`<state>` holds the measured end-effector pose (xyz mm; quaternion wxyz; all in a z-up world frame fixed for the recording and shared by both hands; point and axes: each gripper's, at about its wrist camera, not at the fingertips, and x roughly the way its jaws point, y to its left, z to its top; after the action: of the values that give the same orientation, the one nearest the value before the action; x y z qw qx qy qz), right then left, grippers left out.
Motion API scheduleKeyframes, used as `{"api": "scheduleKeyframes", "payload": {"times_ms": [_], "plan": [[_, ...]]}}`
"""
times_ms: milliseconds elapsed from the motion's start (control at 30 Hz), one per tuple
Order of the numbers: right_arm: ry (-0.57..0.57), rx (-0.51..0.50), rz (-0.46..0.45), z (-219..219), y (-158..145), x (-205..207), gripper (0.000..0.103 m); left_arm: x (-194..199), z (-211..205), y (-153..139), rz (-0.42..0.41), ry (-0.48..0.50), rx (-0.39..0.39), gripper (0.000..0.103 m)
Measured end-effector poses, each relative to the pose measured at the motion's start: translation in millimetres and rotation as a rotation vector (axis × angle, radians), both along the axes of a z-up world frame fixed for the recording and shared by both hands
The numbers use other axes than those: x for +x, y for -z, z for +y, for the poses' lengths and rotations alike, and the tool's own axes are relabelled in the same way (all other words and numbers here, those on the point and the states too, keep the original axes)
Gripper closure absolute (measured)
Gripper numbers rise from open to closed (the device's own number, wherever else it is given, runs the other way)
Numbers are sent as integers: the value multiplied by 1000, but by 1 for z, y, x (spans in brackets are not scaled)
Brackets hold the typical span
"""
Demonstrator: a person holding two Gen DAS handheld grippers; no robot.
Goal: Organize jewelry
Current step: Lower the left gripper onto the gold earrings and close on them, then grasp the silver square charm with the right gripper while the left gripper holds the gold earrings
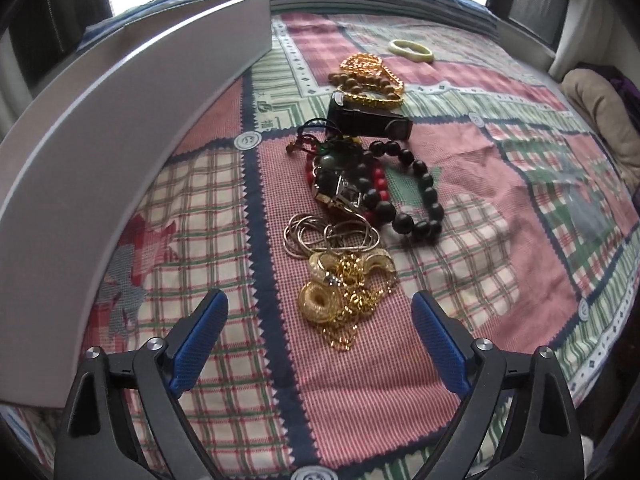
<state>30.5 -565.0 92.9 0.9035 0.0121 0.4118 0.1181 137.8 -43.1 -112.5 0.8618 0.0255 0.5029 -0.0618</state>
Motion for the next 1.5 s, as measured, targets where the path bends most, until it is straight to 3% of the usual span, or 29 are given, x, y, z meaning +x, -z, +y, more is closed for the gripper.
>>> {"api": "scheduleKeyframes", "payload": {"times_ms": [100,133,167,233,267,300,367,533,667,833,900,967,1033,1133,1200,1233,1267,1300,1333,1367,1433,1500], "plan": [[9,10,9,-6,3,4,13,4,-2,8,-5,0,17,19],[13,13,11,-8,4,5,13,2,-2,6,-19,7,4,34],[16,15,11,-10,4,6,13,-2,-2,4,-33,20,-5,61],[26,21,15,-13,6,9,13,-8,0,-3,-34,36,-19,71],[29,24,18,-14,7,11,13,-10,3,-8,-39,35,-37,93],[32,28,22,-15,8,13,13,-13,7,-13,-31,40,-69,97],[33,33,24,-16,9,14,13,-17,18,-22,-15,19,-138,98],[25,31,27,-11,9,15,13,-38,46,-39,-30,-30,-200,98],[13,38,43,-4,10,18,13,-49,57,-48,-68,-31,-177,96],[-22,39,58,14,10,18,13,-40,49,-29,-17,10,-164,93],[-38,35,61,20,10,15,13,-34,43,-20,10,20,-175,75],[-48,22,57,24,9,12,13,-27,36,-16,-7,17,-153,33],[-45,19,62,24,10,13,13,-20,26,-14,-44,30,-104,25],[-38,28,68,21,11,15,13,-3,7,-4,-29,65,-20,18],[-37,29,68,20,11,15,13,5,0,7,10,69,4,20],[-36,30,67,20,11,15,13,4,-1,6,-15,63,13,30],[-34,31,65,19,11,15,13,1,0,3,-33,68,-2,64],[-31,31,63,17,11,15,13,0,3,0,-32,73,-33,74],[-26,30,61,15,11,15,13,1,9,-2,-9,68,-80,75],[-19,29,60,14,11,15,13,0,16,-5,3,58,-124,85],[-9,36,67,10,13,18,13,-6,26,-18,-17,47,-157,92],[-3,45,71,8,14,19,13,-13,36,-33,-31,39,-199,92]]}}
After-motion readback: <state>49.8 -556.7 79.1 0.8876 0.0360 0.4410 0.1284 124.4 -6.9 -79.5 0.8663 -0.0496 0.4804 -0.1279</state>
